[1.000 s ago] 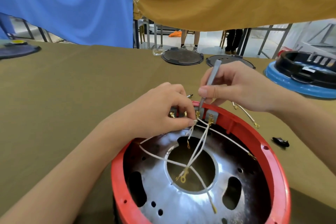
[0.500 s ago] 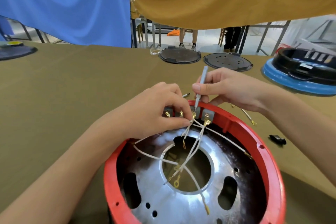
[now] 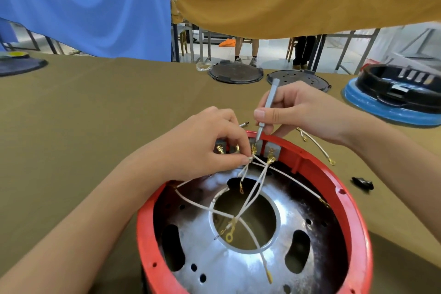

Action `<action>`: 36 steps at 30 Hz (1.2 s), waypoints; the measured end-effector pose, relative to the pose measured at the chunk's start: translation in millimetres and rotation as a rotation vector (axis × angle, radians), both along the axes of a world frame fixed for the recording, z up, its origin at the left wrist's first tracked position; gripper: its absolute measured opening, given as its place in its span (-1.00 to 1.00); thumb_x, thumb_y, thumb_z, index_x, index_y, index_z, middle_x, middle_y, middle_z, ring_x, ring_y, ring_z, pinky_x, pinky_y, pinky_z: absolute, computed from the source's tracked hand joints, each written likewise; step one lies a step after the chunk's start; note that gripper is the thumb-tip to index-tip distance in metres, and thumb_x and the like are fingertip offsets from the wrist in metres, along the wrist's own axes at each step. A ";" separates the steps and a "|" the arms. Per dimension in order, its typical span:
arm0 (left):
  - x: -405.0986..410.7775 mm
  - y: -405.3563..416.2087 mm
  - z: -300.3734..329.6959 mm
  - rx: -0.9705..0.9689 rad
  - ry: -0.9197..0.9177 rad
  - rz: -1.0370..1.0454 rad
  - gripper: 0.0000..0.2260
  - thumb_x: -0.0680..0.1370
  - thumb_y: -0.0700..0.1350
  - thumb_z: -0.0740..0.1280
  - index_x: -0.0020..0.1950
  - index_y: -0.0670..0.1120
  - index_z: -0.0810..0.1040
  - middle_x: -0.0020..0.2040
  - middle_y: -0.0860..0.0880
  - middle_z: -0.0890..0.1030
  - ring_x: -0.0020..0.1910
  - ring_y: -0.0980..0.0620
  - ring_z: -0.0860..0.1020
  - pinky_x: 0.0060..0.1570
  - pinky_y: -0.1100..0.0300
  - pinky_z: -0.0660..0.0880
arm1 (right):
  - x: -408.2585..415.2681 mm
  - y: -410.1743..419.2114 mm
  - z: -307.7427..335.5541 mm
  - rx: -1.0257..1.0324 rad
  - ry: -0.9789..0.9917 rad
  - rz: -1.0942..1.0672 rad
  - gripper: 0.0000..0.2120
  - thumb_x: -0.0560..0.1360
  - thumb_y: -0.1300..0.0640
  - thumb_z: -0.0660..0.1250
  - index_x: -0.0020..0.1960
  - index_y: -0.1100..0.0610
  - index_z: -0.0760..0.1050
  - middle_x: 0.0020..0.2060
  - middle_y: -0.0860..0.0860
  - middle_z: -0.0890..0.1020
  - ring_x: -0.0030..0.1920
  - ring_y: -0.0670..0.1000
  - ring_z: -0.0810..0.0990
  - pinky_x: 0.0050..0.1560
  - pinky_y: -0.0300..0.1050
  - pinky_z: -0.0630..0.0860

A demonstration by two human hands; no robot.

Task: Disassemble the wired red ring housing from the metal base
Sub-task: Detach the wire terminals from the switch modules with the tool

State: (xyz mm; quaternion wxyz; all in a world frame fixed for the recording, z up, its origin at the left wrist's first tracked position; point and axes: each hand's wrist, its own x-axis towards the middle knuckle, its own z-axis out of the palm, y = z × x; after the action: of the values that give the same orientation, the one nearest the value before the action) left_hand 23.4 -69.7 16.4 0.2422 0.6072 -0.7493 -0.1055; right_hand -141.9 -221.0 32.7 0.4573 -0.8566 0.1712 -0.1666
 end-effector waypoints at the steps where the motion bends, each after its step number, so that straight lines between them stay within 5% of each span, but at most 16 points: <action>1: 0.1 -0.1 0.0 0.000 -0.001 -0.001 -0.96 0.48 0.05 0.43 -0.10 0.16 0.66 -0.07 0.12 0.51 -0.01 0.19 0.42 0.04 0.23 0.39 | 0.2 -1.1 -1.3 0.019 0.007 -0.004 -0.71 0.42 -0.08 0.42 -0.10 0.16 0.62 -0.31 0.01 0.67 -0.24 -0.11 0.66 -0.22 -0.29 0.59; 10: 1.0 -0.2 1.0 0.012 0.023 -0.018 -0.92 0.46 0.02 0.45 -0.14 0.23 0.63 -0.09 0.12 0.51 -0.01 0.17 0.43 0.03 0.27 0.37 | 4.2 -7.6 -13.7 0.310 0.090 0.010 -0.73 0.32 -0.13 0.47 -0.19 0.07 0.61 -0.35 -0.05 0.56 -0.27 -0.11 0.56 -0.08 -0.14 0.51; 20: 6.0 5.7 7.4 -0.049 0.023 0.107 -0.82 0.36 0.00 0.54 -0.12 0.13 0.58 -0.10 0.14 0.46 -0.12 0.18 0.47 -0.07 0.33 0.41 | -6.4 -8.9 4.1 0.228 -0.099 -0.014 -0.80 0.38 -0.03 0.46 -0.14 0.11 0.65 -0.27 0.08 0.64 -0.21 -0.02 0.63 -0.10 -0.16 0.60; 30: 7.8 6.8 7.3 -0.011 -0.052 0.156 -0.91 0.36 0.10 0.53 -0.24 0.14 0.67 0.00 0.17 0.42 -0.03 0.26 0.45 -0.13 0.49 0.29 | 6.3 14.1 -1.5 -0.064 -0.130 0.051 -0.86 0.52 0.16 0.41 -0.04 0.25 0.60 -0.21 0.11 0.69 -0.18 0.01 0.67 -0.06 -0.14 0.65; 36: 9.9 4.8 4.3 0.019 0.065 0.121 -0.90 0.35 0.16 0.48 -0.24 0.18 0.68 0.02 0.21 0.46 0.04 0.26 0.48 -0.07 0.43 0.30 | 5.8 15.7 2.8 -0.314 -0.115 0.068 -0.90 0.52 0.09 0.42 -0.08 0.13 0.62 -0.24 -0.01 0.66 -0.21 -0.09 0.62 -0.10 -0.24 0.54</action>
State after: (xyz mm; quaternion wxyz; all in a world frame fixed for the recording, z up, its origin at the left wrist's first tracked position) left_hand 33.4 -64.9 20.7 0.2666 0.6498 -0.7021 -0.1176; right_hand -136.1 -205.4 35.5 0.3323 -0.9119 0.0877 -0.2243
